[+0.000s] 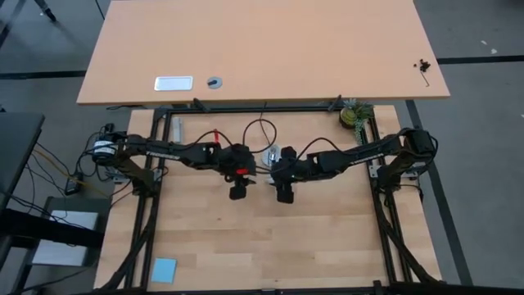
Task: Screw lightbulb
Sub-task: Insert the lightbulb into the lamp
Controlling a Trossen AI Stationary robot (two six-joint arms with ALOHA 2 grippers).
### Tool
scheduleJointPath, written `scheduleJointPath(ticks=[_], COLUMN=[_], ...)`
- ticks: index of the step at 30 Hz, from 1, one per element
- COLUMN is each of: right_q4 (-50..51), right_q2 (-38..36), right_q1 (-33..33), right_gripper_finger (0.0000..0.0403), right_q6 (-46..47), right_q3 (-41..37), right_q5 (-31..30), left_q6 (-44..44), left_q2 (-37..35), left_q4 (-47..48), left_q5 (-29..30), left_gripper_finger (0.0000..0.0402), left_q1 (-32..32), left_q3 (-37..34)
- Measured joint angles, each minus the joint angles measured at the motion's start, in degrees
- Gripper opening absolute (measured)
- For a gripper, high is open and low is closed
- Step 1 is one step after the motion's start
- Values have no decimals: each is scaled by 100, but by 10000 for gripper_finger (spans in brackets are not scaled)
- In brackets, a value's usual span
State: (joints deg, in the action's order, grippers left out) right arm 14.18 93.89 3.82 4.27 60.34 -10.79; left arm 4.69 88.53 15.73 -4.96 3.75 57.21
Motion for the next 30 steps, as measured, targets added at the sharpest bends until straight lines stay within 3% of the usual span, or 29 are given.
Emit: scheduleJointPath(ticks=[8,18,26,30], right_q4=[126,1644,1884,1544], right_q2=[0,-3,-5,-19], right_q1=[35,-20,-483,-750], right_gripper_finger=[227,253,294,304], right_q6=[-42,452,-528,-840], right_q3=[33,9,-489,-793], right_q5=[57,55,79,488], left_q6=[236,223,218,229], left_q2=[35,246,436,463], left_q4=[112,356,292,284], left_q5=[-25,-22,-20,-24], left_gripper_finger=[172,173,173,173], left_q1=[-39,-44,-46,-48], left_q3=[181,170,170,172])
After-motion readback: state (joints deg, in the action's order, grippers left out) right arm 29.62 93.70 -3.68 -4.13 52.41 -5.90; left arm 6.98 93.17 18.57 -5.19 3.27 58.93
